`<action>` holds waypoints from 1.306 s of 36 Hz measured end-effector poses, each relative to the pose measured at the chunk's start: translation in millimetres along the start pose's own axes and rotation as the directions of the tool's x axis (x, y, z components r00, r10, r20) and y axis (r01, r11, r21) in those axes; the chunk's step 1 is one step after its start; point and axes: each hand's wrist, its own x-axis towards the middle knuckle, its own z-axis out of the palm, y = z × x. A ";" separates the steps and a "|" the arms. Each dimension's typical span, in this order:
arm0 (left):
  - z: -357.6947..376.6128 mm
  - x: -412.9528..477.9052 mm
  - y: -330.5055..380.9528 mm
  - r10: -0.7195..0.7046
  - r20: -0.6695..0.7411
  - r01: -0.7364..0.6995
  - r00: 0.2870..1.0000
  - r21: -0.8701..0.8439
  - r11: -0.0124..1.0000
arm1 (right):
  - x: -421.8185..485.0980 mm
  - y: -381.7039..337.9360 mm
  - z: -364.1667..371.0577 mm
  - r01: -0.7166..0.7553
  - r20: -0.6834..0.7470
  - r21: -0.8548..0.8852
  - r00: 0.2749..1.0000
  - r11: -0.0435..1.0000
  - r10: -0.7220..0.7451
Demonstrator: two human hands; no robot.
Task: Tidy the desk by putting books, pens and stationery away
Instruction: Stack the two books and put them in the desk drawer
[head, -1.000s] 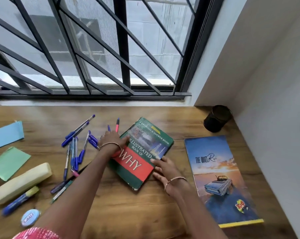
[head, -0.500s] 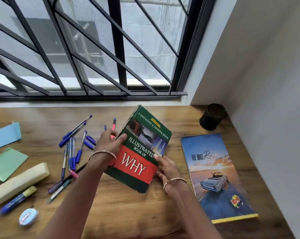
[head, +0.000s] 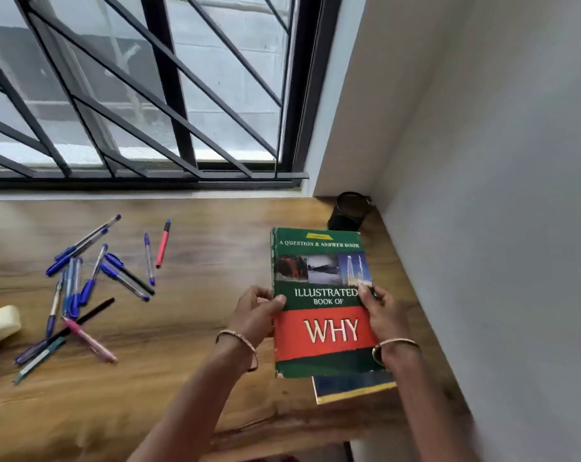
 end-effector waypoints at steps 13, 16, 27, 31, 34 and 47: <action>51.7 49.2 -76.7 -0.069 -0.130 0.087 0.989 0.133 0.987 | 54.1 33.9 -48.6 -0.043 -0.031 -0.216 0.999 0.975 0.037; 51.8 52.3 -82.3 -0.049 -0.171 0.075 0.984 0.149 0.986 | 59.4 40.3 -44.2 -0.051 -0.054 -0.250 0.998 0.967 0.038; 62.6 32.6 -53.1 0.121 -0.294 0.032 0.948 0.467 0.884 | 70.3 41.4 -40.9 0.023 -0.105 -0.501 0.991 0.865 -0.087; 67.2 26.7 -46.2 0.171 -0.353 0.070 0.920 0.577 0.814 | 75.0 41.5 -46.6 0.049 -0.076 -0.652 0.989 0.757 -0.130; 69.6 24.4 -44.8 0.201 -0.376 0.075 0.904 0.605 0.793 | 76.6 40.6 -53.6 0.073 -0.025 -0.709 0.991 0.702 -0.128; 75.0 18.5 -54.6 0.127 -0.388 0.116 0.913 0.547 0.829 | 54.0 57.2 -48.9 -0.014 -0.071 -0.704 0.996 0.710 -0.051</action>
